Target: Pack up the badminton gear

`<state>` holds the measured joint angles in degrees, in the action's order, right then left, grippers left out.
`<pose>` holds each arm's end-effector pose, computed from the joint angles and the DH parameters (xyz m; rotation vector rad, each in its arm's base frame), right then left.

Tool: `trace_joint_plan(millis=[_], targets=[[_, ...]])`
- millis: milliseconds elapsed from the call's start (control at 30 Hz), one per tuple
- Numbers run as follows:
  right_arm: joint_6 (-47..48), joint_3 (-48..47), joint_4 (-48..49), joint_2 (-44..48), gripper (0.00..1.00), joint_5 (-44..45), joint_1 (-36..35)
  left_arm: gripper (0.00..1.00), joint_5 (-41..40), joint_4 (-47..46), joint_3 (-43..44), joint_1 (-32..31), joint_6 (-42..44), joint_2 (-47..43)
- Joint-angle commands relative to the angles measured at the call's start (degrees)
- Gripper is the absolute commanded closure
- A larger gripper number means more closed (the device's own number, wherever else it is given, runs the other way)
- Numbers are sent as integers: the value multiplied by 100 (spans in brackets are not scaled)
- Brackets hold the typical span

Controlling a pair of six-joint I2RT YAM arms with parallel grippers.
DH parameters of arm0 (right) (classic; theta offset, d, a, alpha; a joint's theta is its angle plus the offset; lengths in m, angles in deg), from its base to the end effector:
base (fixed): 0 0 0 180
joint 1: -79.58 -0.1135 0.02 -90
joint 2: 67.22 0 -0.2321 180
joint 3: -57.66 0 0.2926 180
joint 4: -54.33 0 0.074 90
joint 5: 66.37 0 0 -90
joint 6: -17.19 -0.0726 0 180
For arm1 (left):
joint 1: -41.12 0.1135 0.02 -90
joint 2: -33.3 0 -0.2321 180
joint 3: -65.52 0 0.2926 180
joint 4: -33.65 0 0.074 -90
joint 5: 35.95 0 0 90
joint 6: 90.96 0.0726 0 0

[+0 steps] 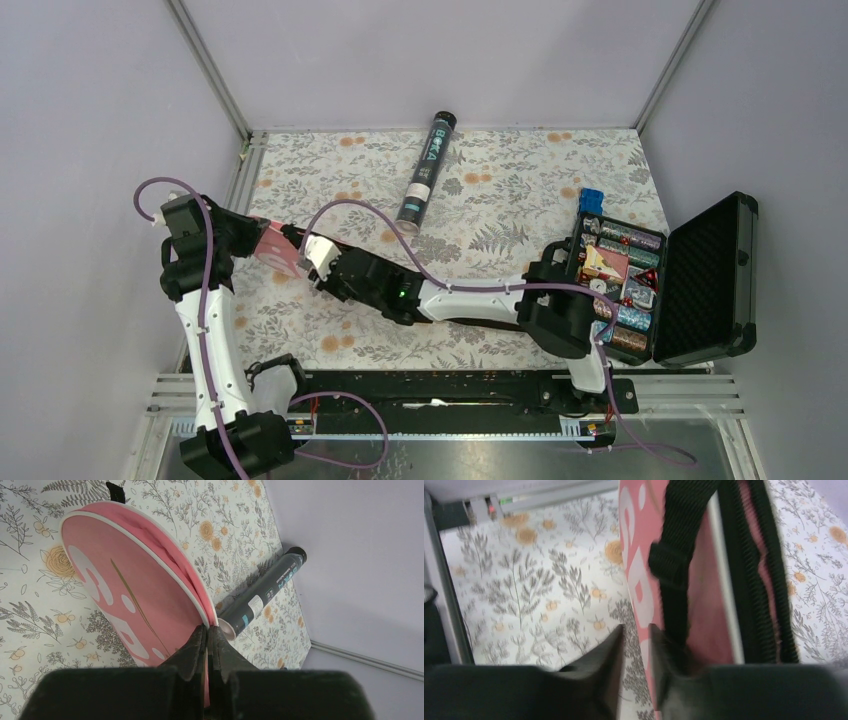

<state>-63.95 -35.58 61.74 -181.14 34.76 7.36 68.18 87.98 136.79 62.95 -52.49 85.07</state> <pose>0.1749 0.4997 0.1890 -1.0852 1.4866 0.6107 0.2579 0.0842 0.3110 -1.2045 1.8566 -0.5603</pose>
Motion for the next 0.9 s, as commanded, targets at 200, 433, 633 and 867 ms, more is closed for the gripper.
trace_joint_plan(millis=[200, 433, 633, 867], targets=[[221, -358, 708, 263, 100, -263, 116, 100, 231, -225, 173, -29, -68, -119], [0, 229, 1166, 906, 82, -575, 176, 100, 14, -216, 164, -29, -43, -163], [58, 639, 1234, 872, 42, -260, 247, 100, -77, -224, 71, -29, -19, -241], [6, 598, 1143, 500, 41, -83, 249, 100, -53, -246, 67, -35, -50, -268]])
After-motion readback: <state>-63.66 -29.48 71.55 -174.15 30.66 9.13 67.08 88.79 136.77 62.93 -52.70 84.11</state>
